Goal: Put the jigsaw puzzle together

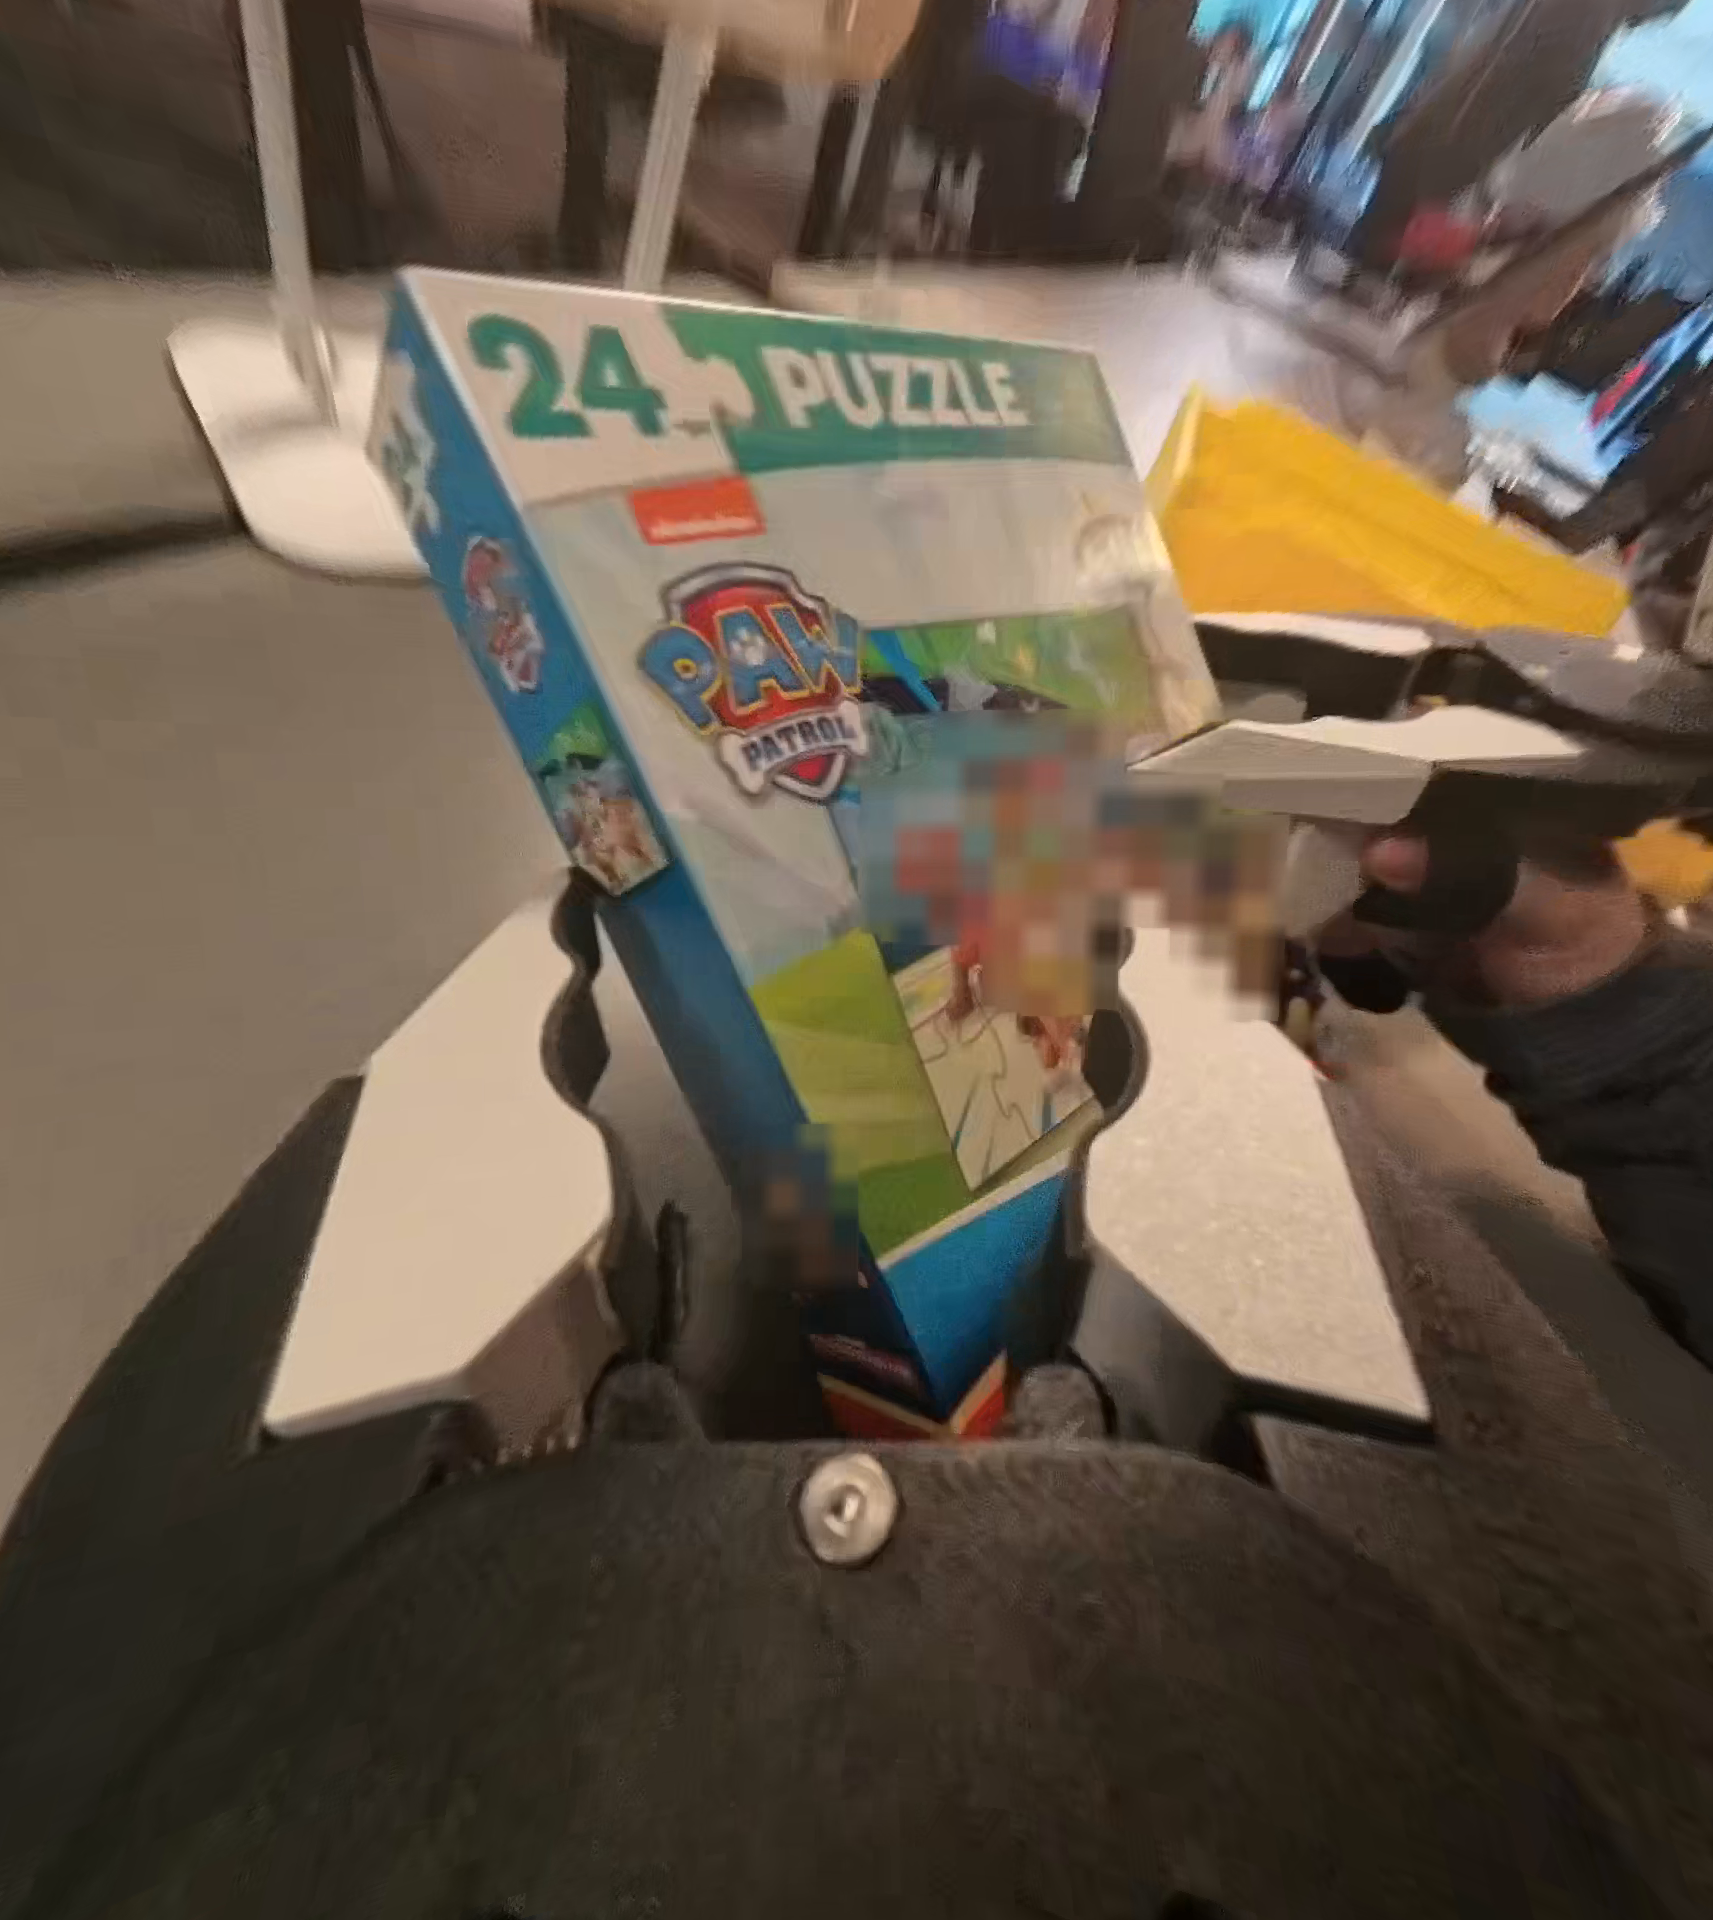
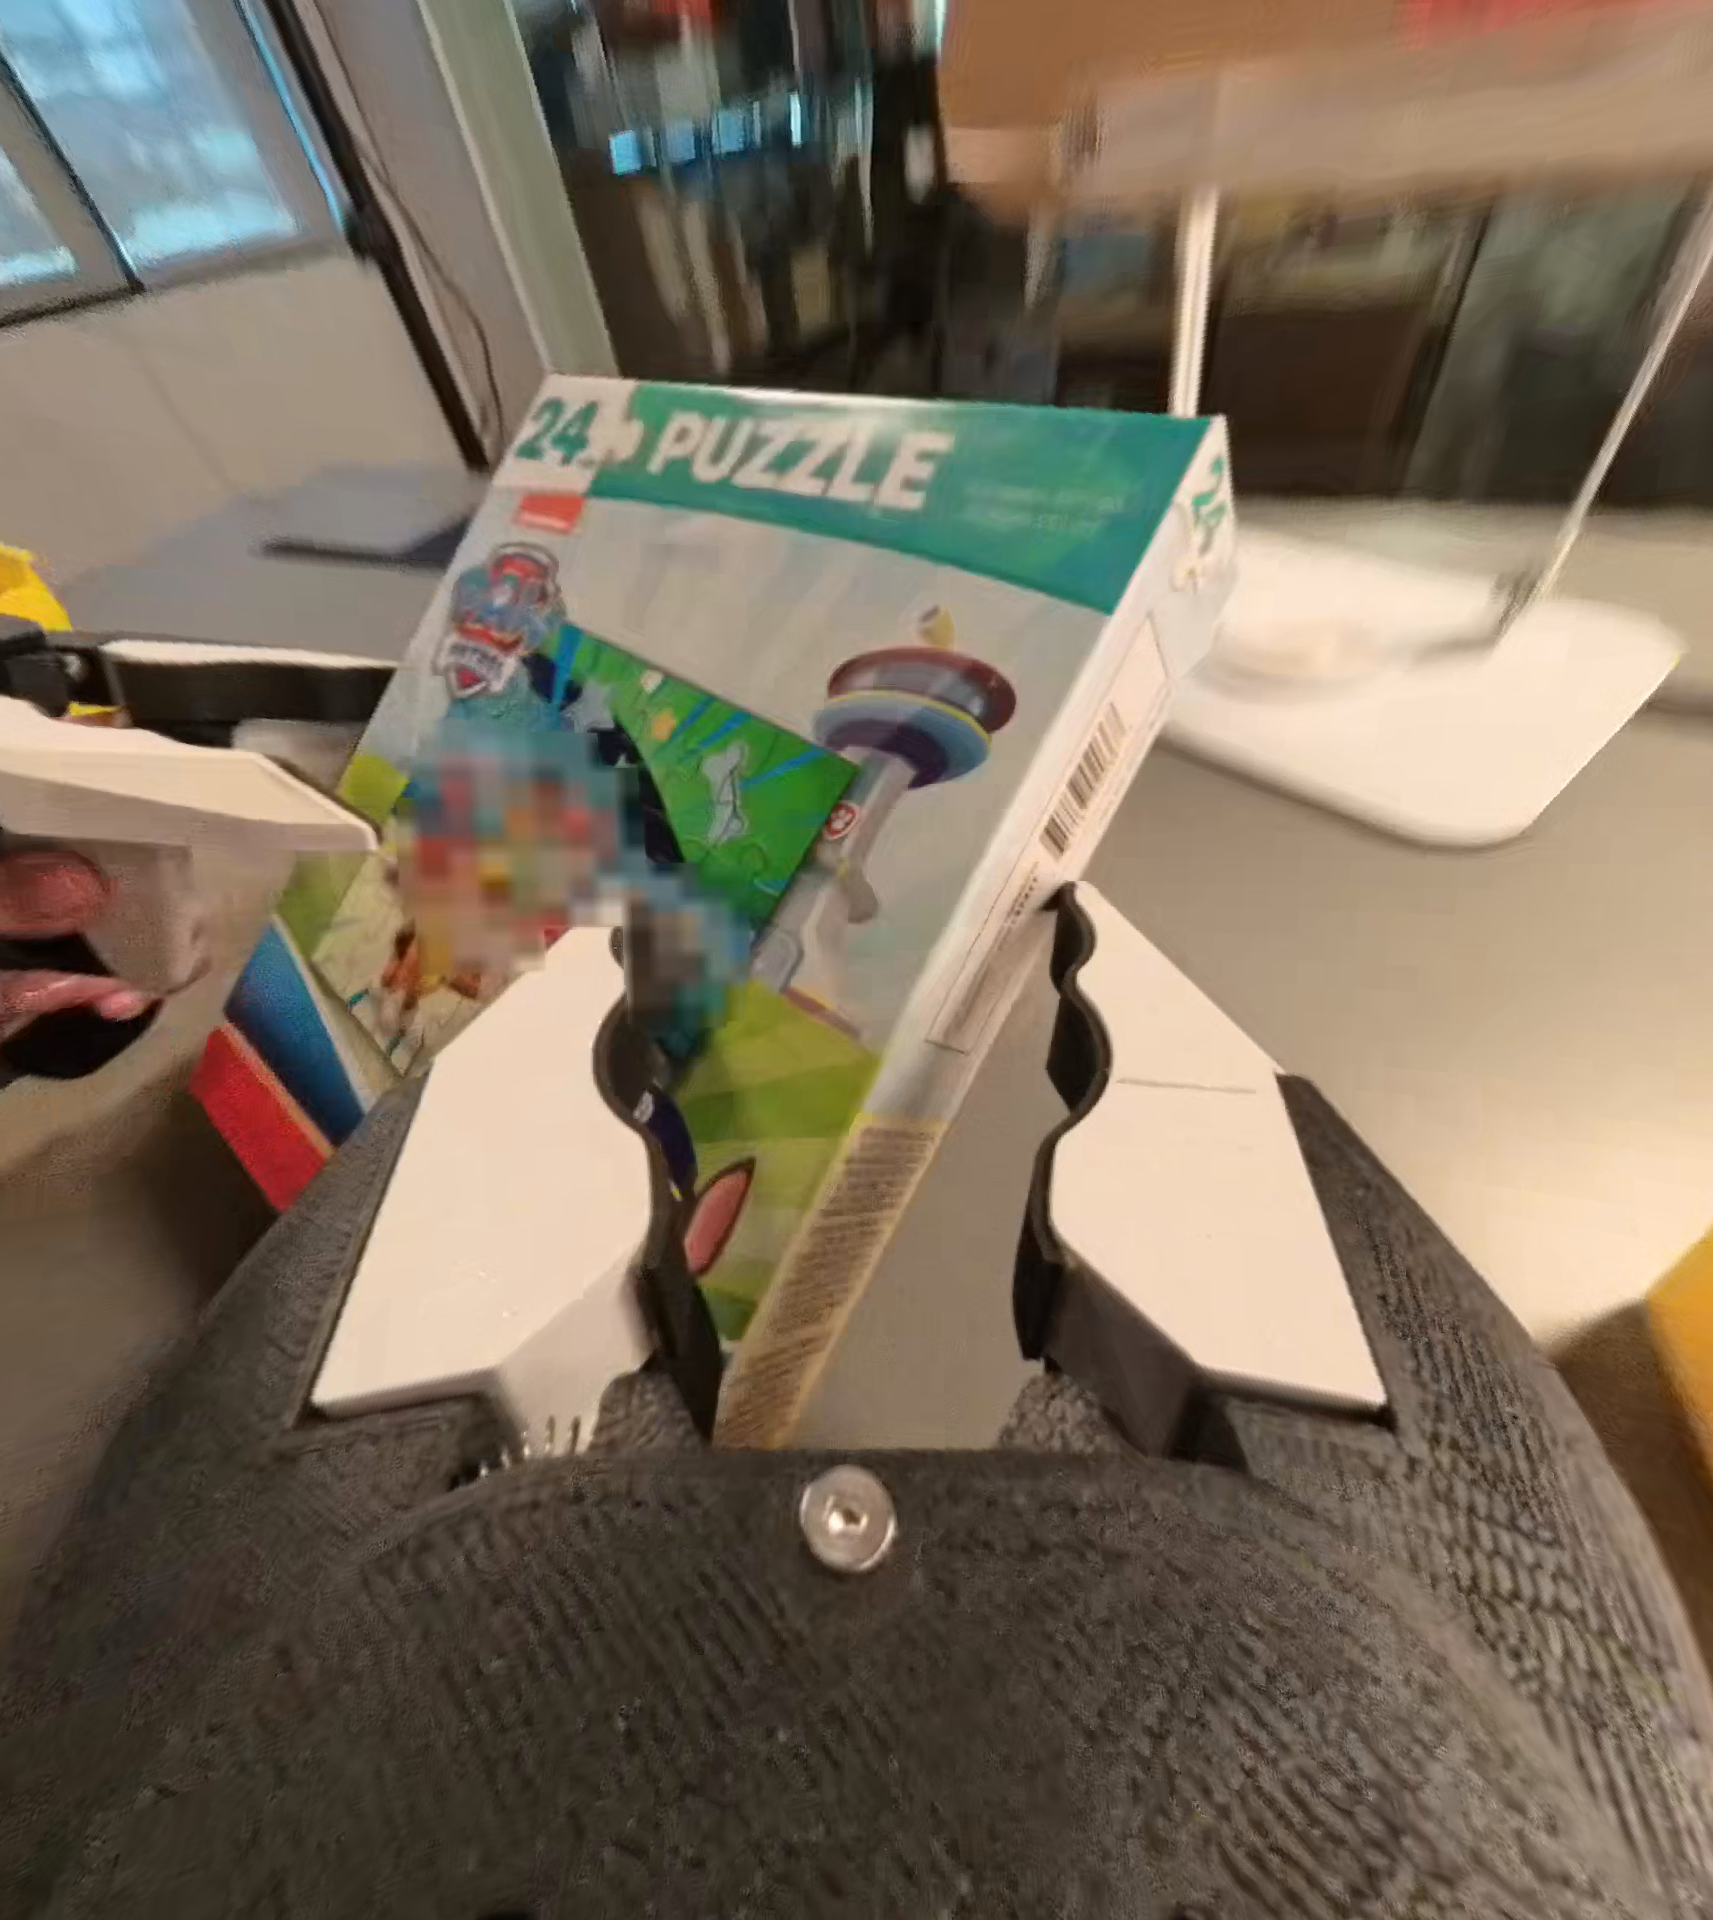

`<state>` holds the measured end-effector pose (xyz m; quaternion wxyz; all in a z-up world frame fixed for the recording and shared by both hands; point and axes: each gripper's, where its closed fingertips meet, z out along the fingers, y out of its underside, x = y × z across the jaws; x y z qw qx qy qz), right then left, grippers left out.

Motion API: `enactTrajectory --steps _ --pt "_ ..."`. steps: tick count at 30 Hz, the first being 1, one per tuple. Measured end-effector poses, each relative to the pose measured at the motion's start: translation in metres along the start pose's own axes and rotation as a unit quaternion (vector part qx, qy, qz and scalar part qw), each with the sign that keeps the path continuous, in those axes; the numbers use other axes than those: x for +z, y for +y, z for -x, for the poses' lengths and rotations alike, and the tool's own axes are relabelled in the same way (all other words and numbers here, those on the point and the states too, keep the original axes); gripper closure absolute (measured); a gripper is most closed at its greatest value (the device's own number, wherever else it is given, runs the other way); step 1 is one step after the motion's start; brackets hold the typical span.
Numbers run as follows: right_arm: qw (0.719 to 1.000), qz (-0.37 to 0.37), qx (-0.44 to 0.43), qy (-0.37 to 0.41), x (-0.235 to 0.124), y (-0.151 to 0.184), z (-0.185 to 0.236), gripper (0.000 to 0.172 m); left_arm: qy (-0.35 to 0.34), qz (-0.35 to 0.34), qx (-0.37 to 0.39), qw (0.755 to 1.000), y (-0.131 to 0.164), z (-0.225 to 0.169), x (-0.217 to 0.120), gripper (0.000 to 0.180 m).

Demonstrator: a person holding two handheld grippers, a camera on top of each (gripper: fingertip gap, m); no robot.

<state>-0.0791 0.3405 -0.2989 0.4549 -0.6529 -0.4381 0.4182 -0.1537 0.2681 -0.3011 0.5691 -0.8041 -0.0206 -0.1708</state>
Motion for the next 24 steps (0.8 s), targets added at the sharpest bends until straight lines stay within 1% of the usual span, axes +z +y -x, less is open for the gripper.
enactTrajectory --steps 1,3,5,8,11,12,14,16,17,18,19,20,22,23,24 --pt "0.999 -0.046 -0.029 0.007 -0.006 -0.013 0.002 0.098 0.003 -0.041 0.018 0.999 -0.011 -0.005 -0.007 0.091" --pt "0.991 -0.119 -0.058 -0.002 -0.019 -0.031 0.009 0.107 0.007 -0.105 0.044 0.993 -0.025 -0.012 -0.021 0.101" --pt "0.986 -0.157 -0.052 -0.031 -0.030 -0.036 0.016 0.116 0.015 -0.137 0.061 0.989 -0.028 -0.015 -0.032 0.107" --pt "0.978 -0.185 -0.046 -0.081 -0.046 -0.039 0.026 0.122 0.057 -0.174 0.063 0.981 -0.027 -0.022 -0.052 0.119" --pt "0.972 -0.193 -0.067 -0.113 -0.059 -0.036 0.037 0.125 0.099 -0.195 0.073 0.973 -0.021 -0.032 -0.072 0.132" --pt "0.971 -0.194 -0.074 -0.118 -0.063 -0.034 0.040 0.128 0.107 -0.195 0.079 0.972 -0.018 -0.035 -0.077 0.135" --pt "0.970 -0.190 -0.087 -0.123 -0.067 -0.030 0.043 0.133 0.108 -0.195 0.079 0.972 -0.015 -0.034 -0.084 0.135" --pt "0.970 -0.186 -0.095 -0.124 -0.069 -0.027 0.044 0.134 0.103 -0.211 0.071 0.969 -0.020 -0.030 -0.089 0.124" --pt "0.970 -0.185 -0.093 -0.126 -0.070 -0.026 0.044 0.134 0.101 -0.217 0.066 0.969 -0.022 -0.027 -0.090 0.114" --pt "0.970 -0.184 -0.090 -0.128 -0.069 -0.025 0.044 0.134 0.100 -0.214 0.061 0.970 -0.023 -0.025 -0.088 0.101" --pt "0.970 -0.184 -0.088 -0.131 -0.069 -0.025 0.044 0.133 0.096 -0.203 0.056 0.973 -0.022 -0.022 -0.083 0.081" --pt "0.970 -0.185 -0.086 -0.135 -0.070 -0.025 0.044 0.133 0.099 -0.182 0.058 0.976 -0.018 -0.021 -0.075 0.068" --pt "0.968 -0.189 -0.084 -0.142 -0.071 -0.025 0.045 0.133 0.125 -0.145 0.063 0.979 -0.010 -0.025 -0.059 0.060" --pt "0.967 -0.190 -0.083 -0.146 -0.071 -0.025 0.046 0.133 0.143 -0.135 0.057 0.979 -0.008 -0.029 -0.052 0.060" --pt "0.966 -0.192 -0.082 -0.150 -0.072 -0.025 0.046 0.133 0.166 -0.127 0.048 0.977 -0.006 -0.034 -0.047 0.063"
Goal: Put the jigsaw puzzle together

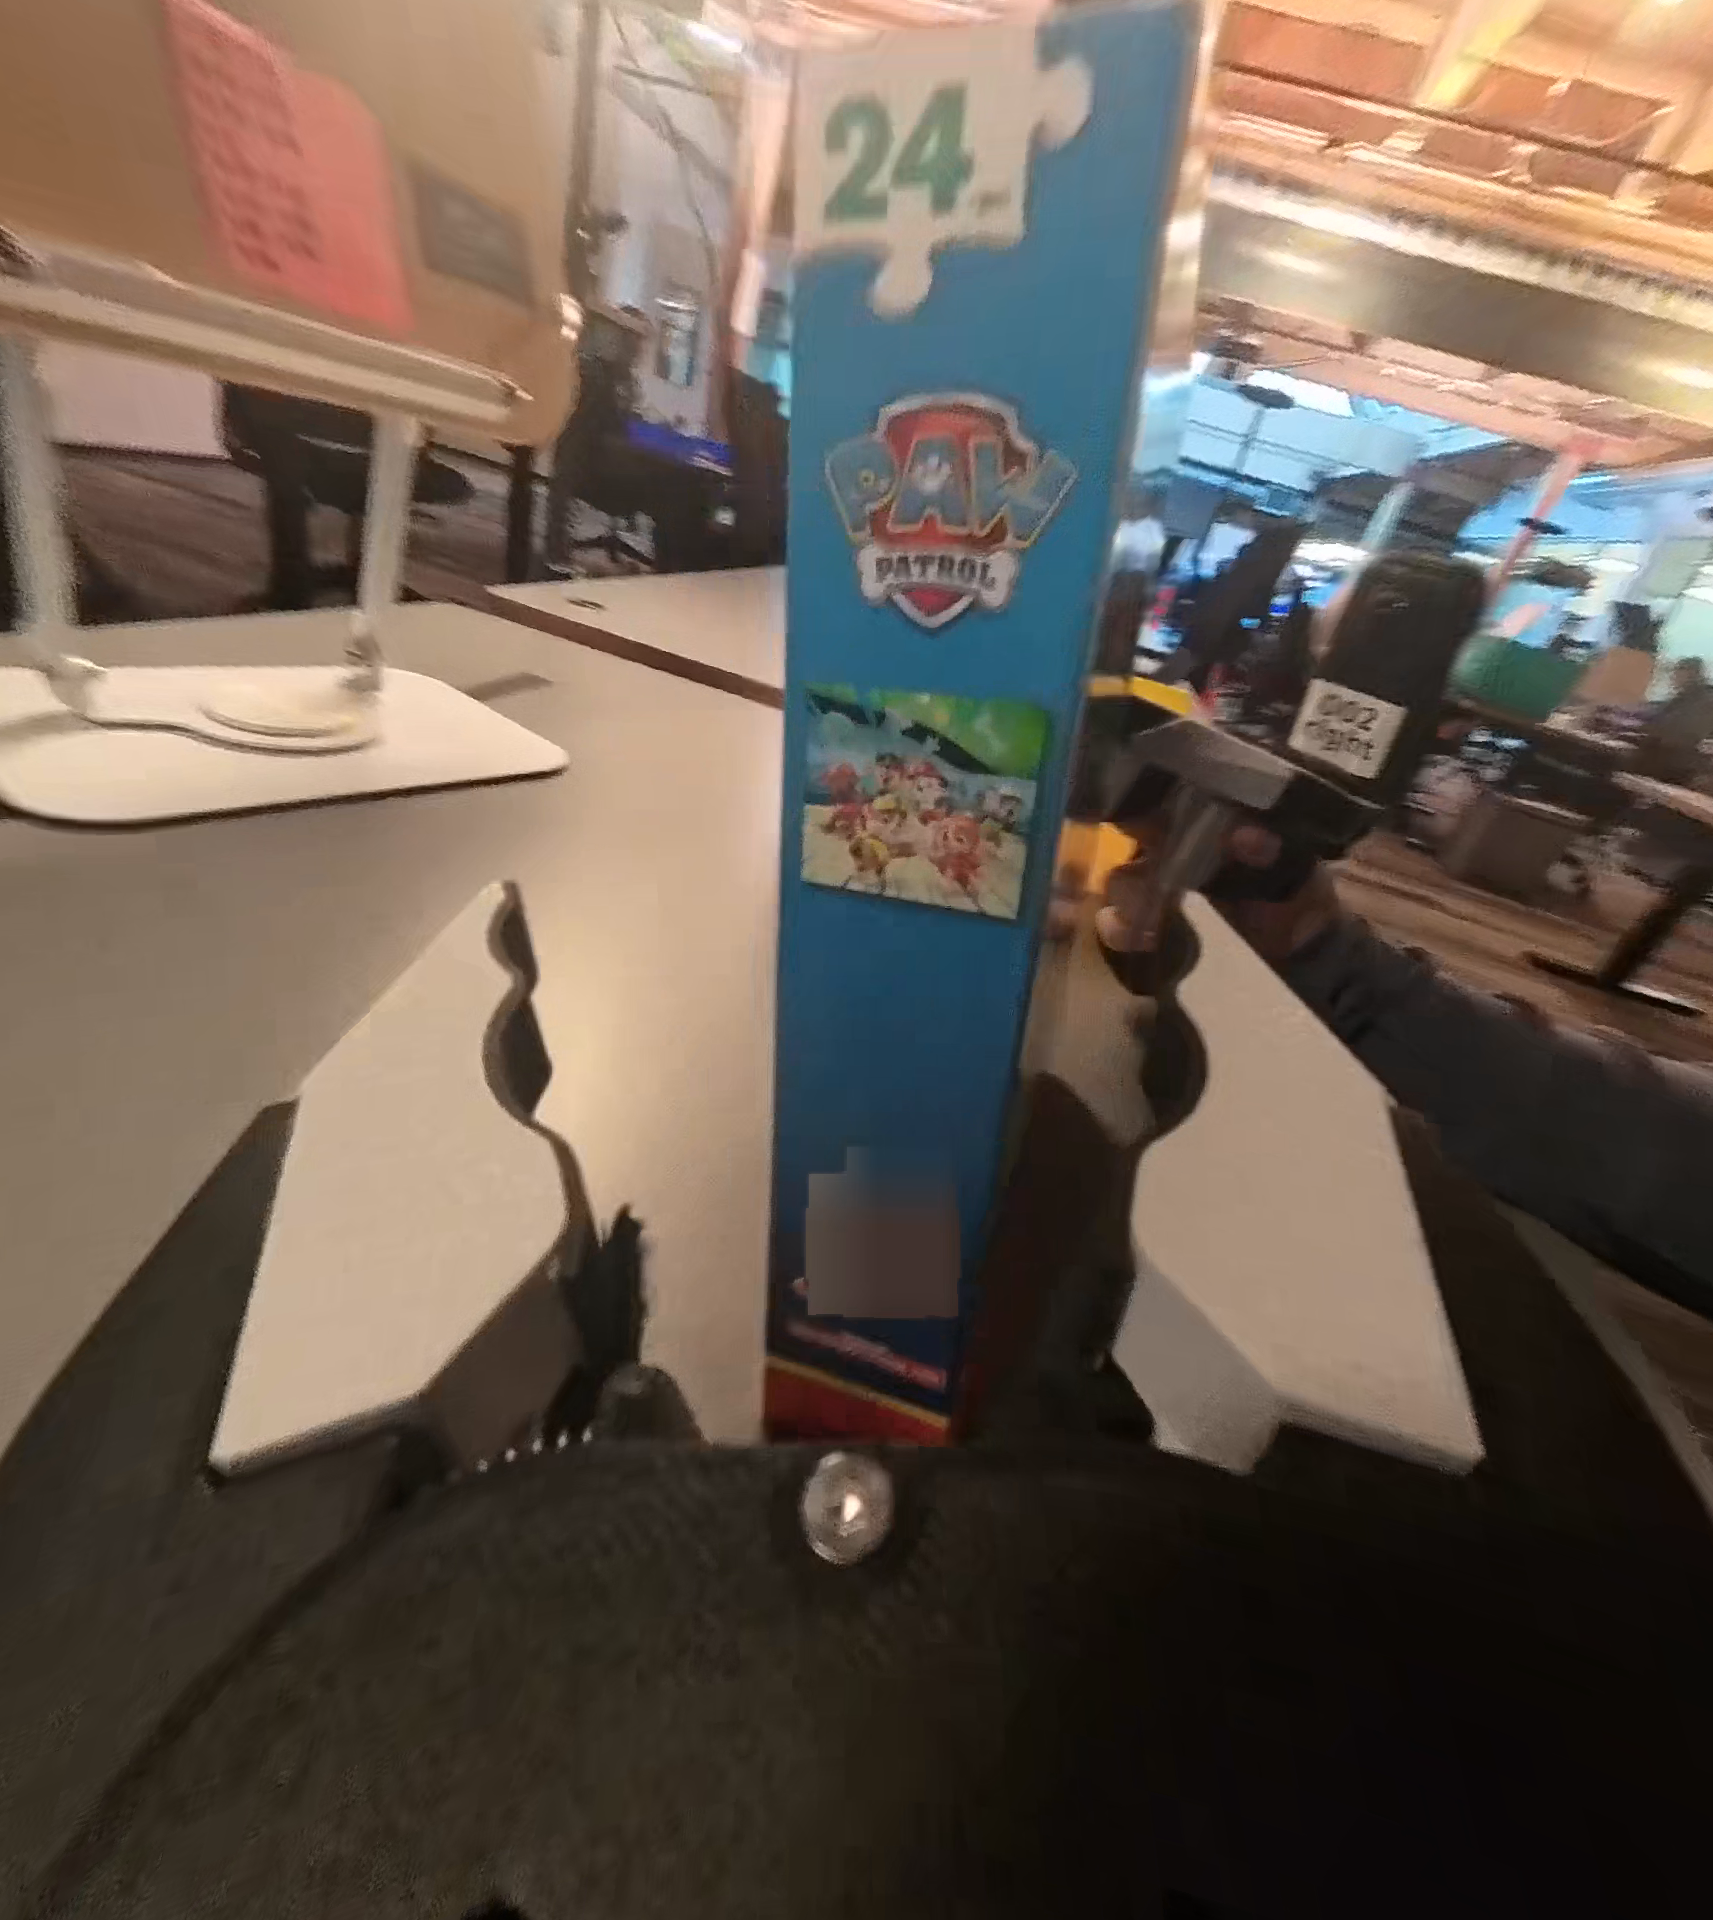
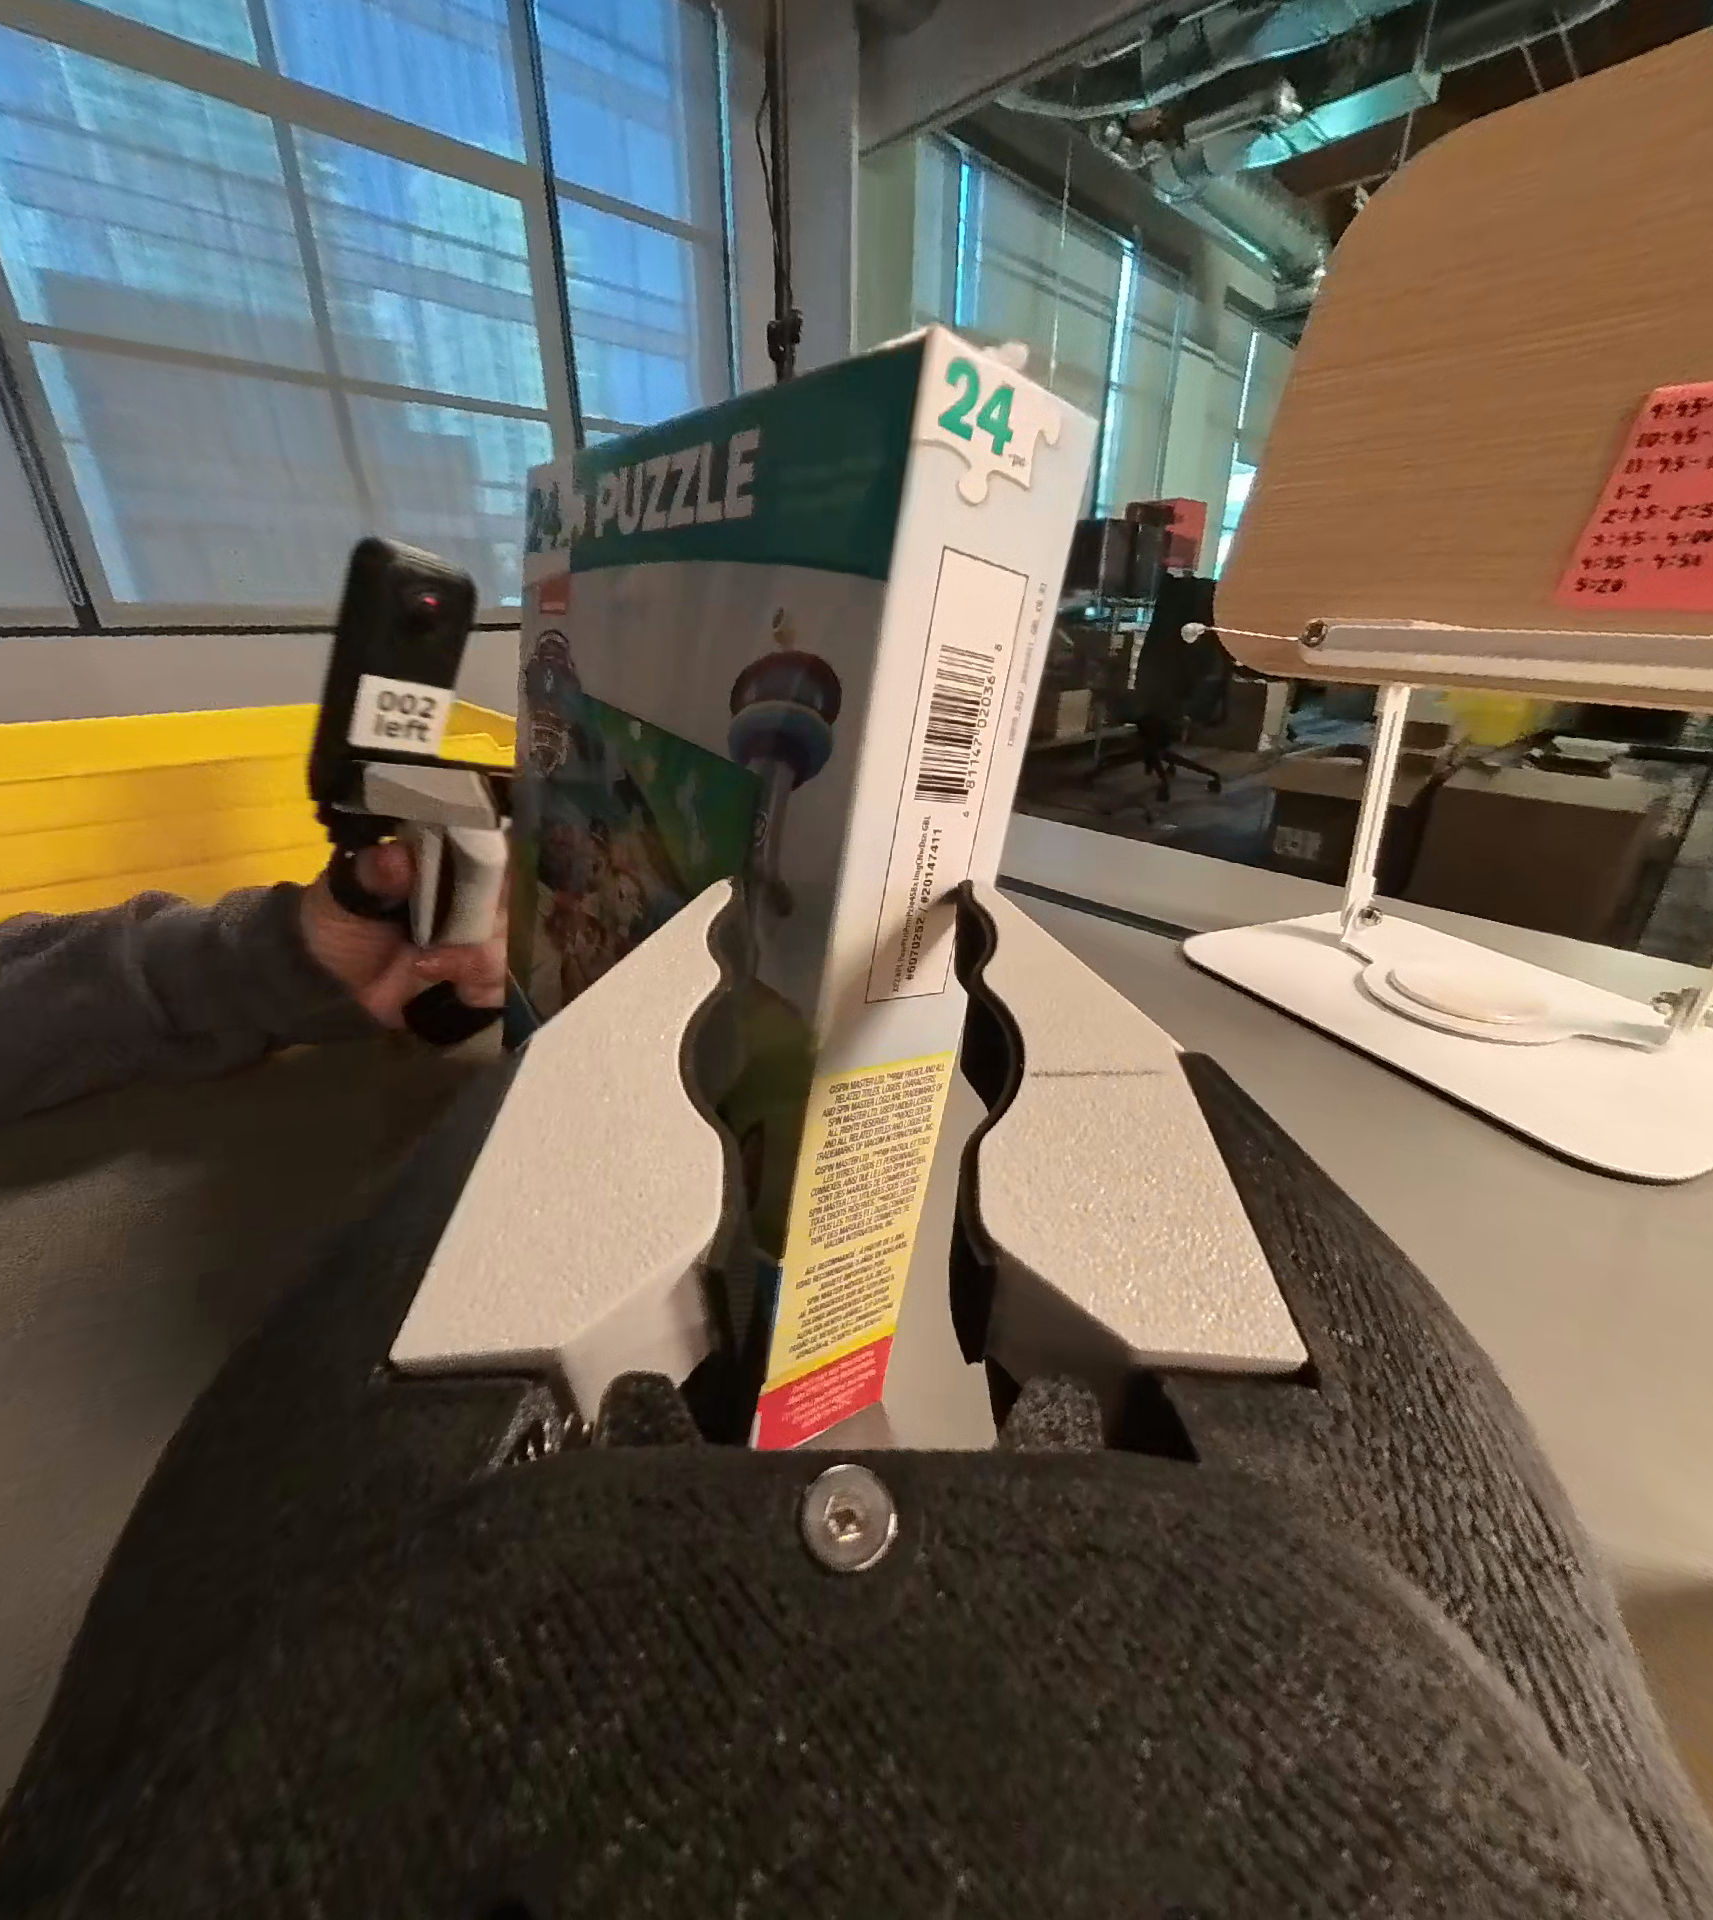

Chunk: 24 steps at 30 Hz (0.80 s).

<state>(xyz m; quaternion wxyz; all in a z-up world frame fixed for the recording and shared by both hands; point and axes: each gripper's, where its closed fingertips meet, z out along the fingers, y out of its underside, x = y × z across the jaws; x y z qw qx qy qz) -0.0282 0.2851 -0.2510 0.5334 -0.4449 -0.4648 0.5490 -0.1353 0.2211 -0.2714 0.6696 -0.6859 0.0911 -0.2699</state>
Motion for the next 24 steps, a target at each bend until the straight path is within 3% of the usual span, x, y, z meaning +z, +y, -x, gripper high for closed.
enactTrajectory --steps 3,5,9,13,18,24 --pt "1.000 -0.004 0.000 -0.006 -0.001 0.000 0.002 0.133 0.079 0.018 -0.028 0.996 0.010 -0.020 0.008 0.106" --pt "1.000 -0.003 -0.003 -0.005 -0.002 0.000 0.002 0.131 0.101 0.027 -0.028 0.994 0.014 -0.028 0.007 0.125" --pt "0.999 -0.027 0.002 0.024 -0.012 -0.014 -0.003 0.129 0.070 0.028 0.030 0.997 0.016 -0.034 0.003 0.129" --pt "0.995 -0.059 0.009 0.078 -0.032 -0.049 -0.003 0.138 0.013 0.028 0.146 0.989 0.014 -0.043 0.005 0.130" --pt "0.992 -0.016 -0.019 0.126 -0.039 -0.075 0.004 0.151 -0.048 0.055 0.275 0.959 0.018 -0.047 0.012 0.129" --pt "0.986 0.044 -0.041 0.155 -0.042 -0.083 0.004 0.156 -0.059 0.067 0.314 0.945 0.023 -0.049 0.014 0.129"
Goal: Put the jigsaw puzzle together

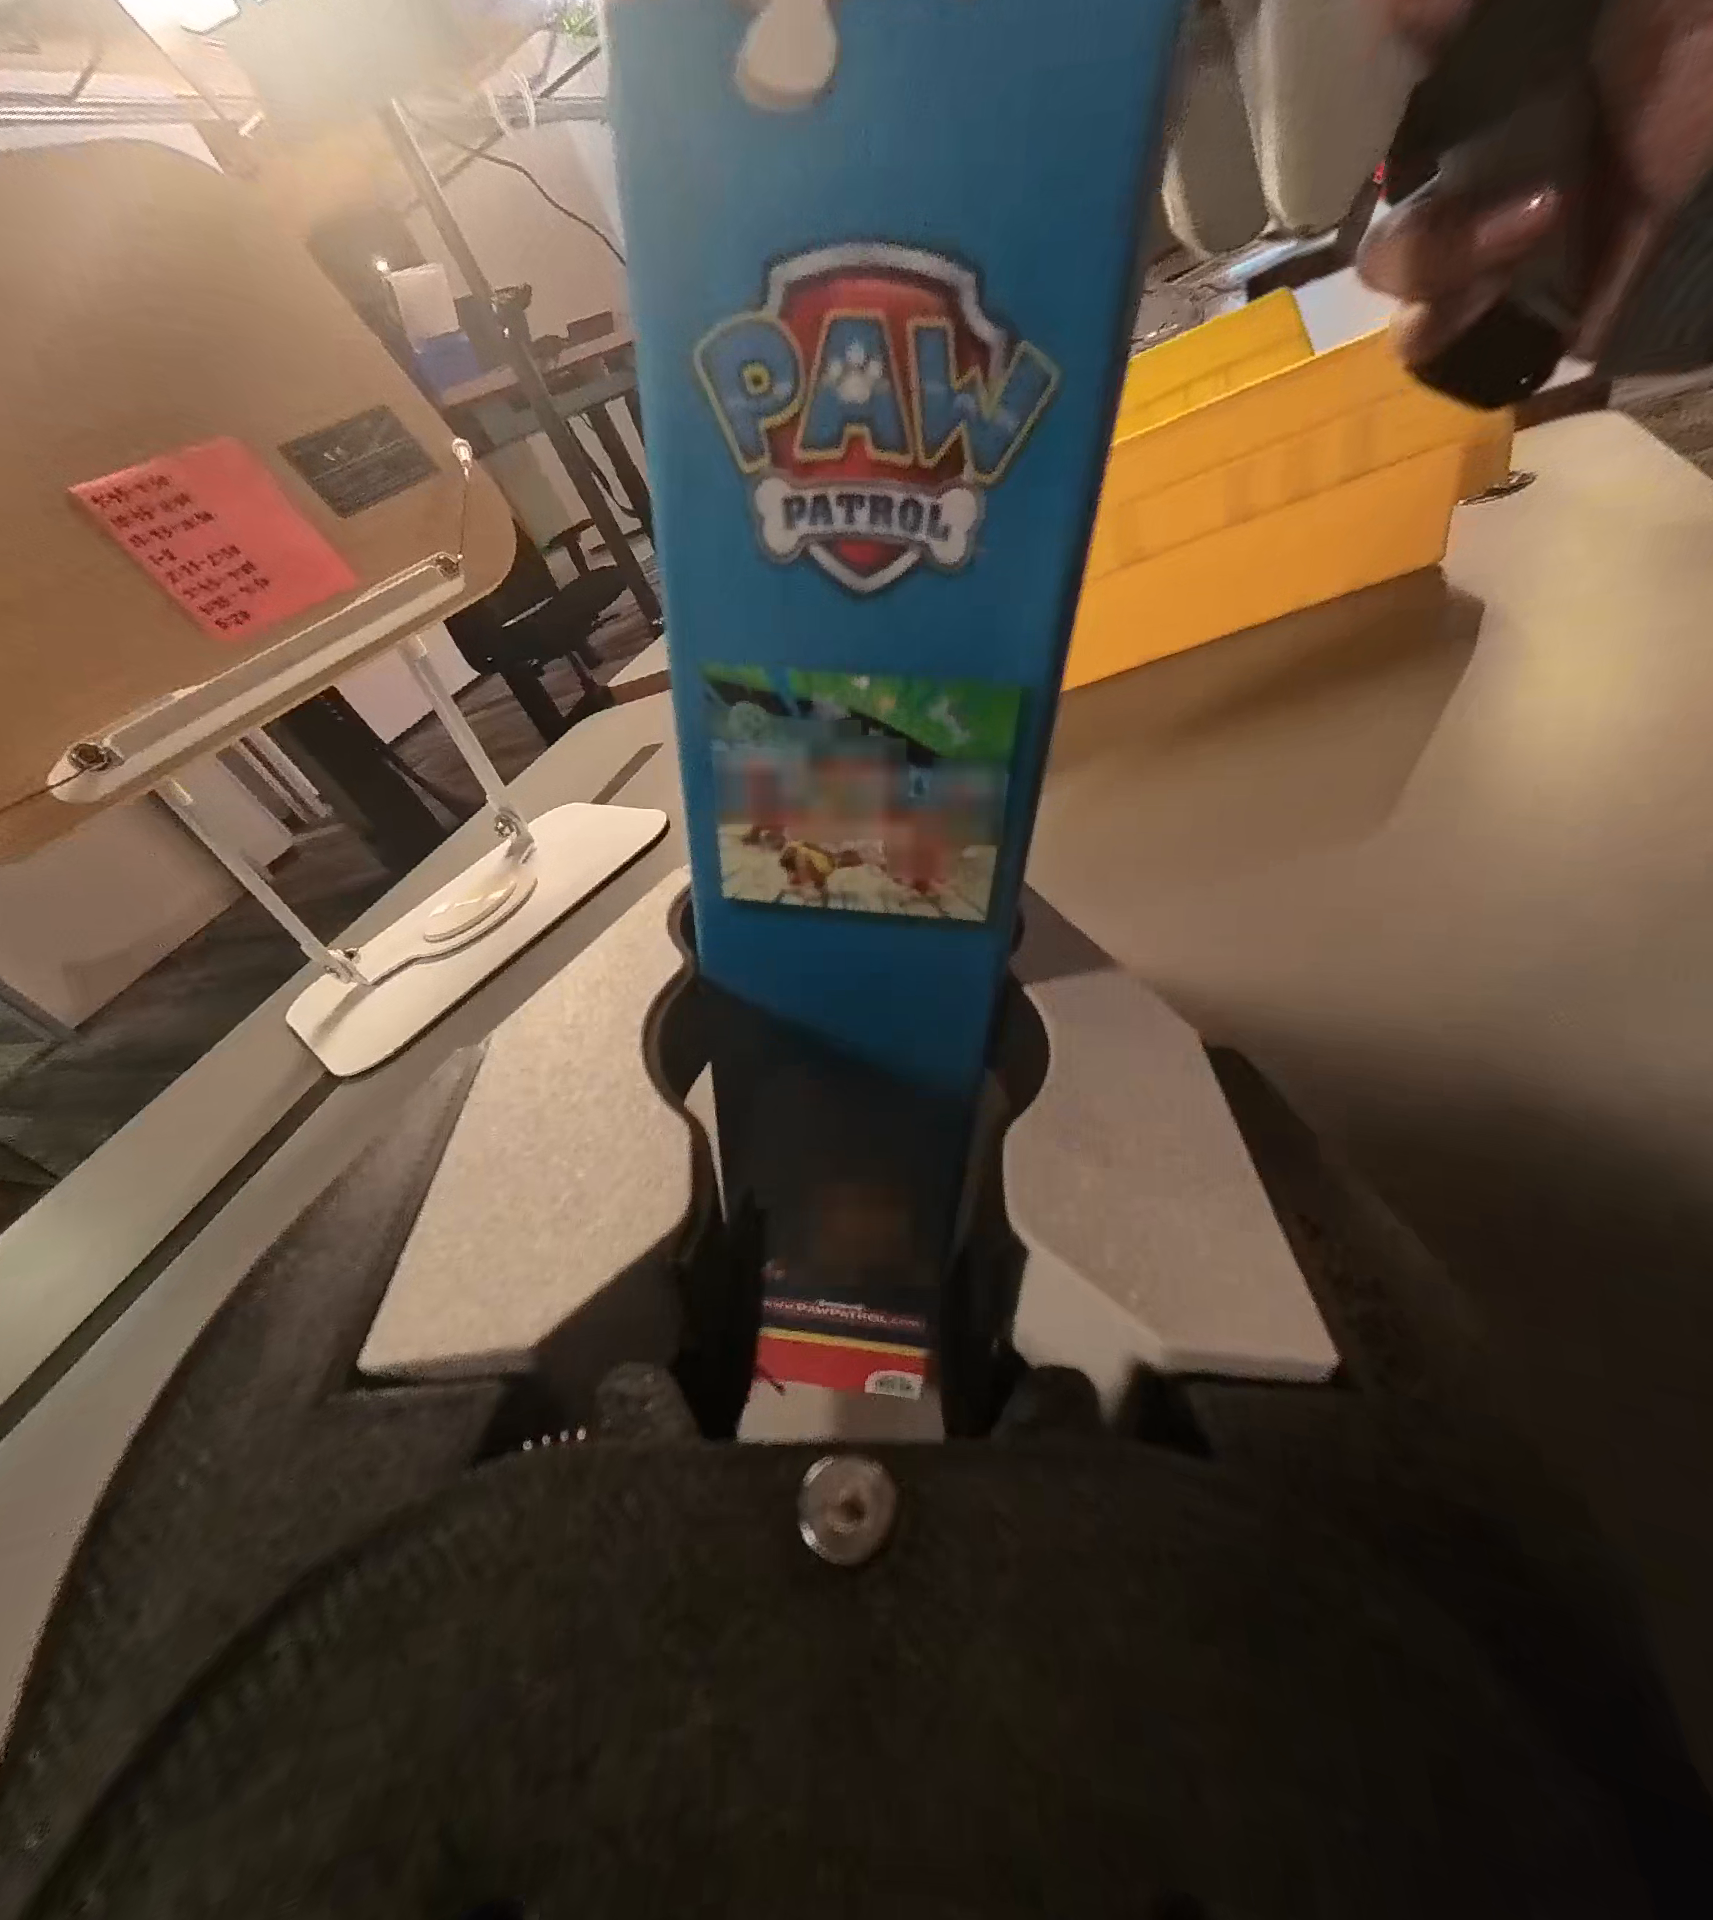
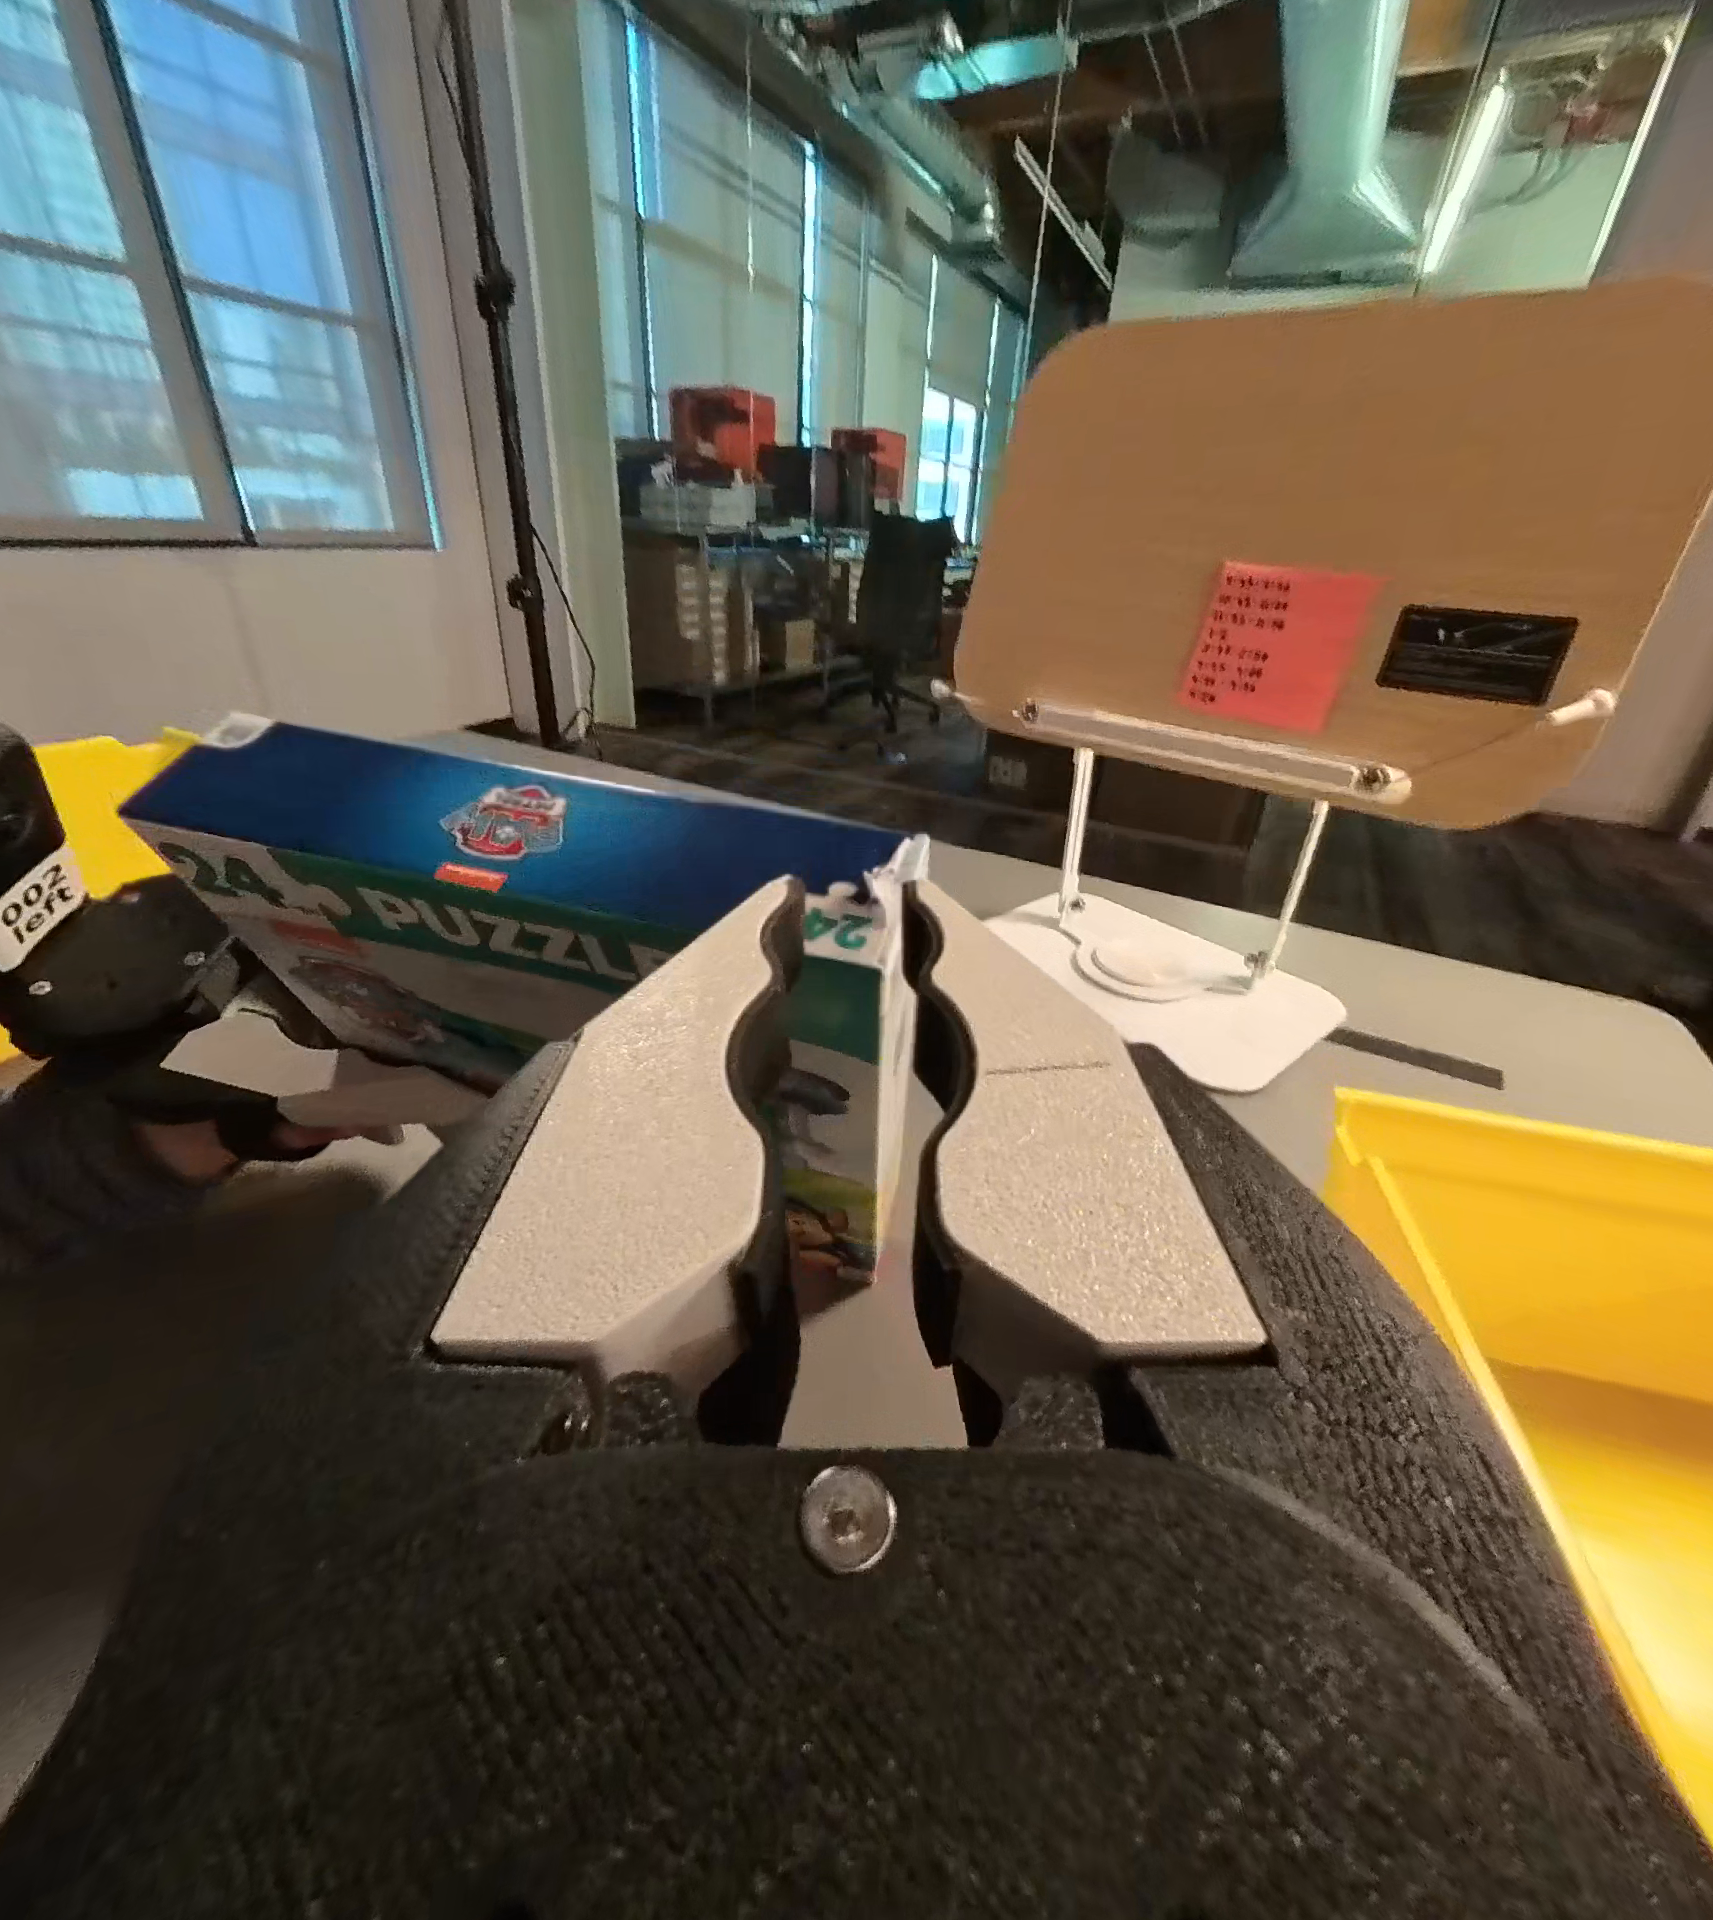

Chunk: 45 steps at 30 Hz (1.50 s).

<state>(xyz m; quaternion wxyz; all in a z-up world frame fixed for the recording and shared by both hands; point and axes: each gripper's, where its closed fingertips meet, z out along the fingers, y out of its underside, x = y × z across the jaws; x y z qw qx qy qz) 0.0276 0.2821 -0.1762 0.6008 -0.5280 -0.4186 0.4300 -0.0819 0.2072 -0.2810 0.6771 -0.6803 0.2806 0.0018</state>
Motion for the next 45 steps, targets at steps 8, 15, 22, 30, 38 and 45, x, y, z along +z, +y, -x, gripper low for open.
enactTrajectory --steps 8,15,22,30,38,45 --pt "0.997 0.043 0.053 -0.042 0.008 0.011 0.010 0.126 0.004 0.011 -0.003 1.000 0.006 -0.002 0.002 0.129" --pt "0.992 0.047 0.087 -0.078 0.016 0.014 0.024 0.116 0.025 -0.048 -0.051 0.997 -0.023 -0.012 0.004 0.106" --pt "0.989 0.070 0.091 -0.091 0.018 0.021 0.033 0.114 -0.013 -0.056 0.030 0.998 -0.038 -0.016 -0.001 0.130" --pt "0.994 0.103 0.004 -0.040 0.010 0.022 0.025 0.129 -0.061 0.015 0.179 0.982 -0.015 -0.016 0.003 0.131" --pt "0.976 0.202 -0.032 -0.074 0.002 0.062 0.026 0.116 -0.065 0.069 0.319 0.943 0.008 -0.027 0.010 0.131" --pt "0.934 0.261 -0.152 -0.190 -0.018 0.099 0.065 0.114 -0.053 0.083 0.381 0.919 0.022 -0.036 0.017 0.131"
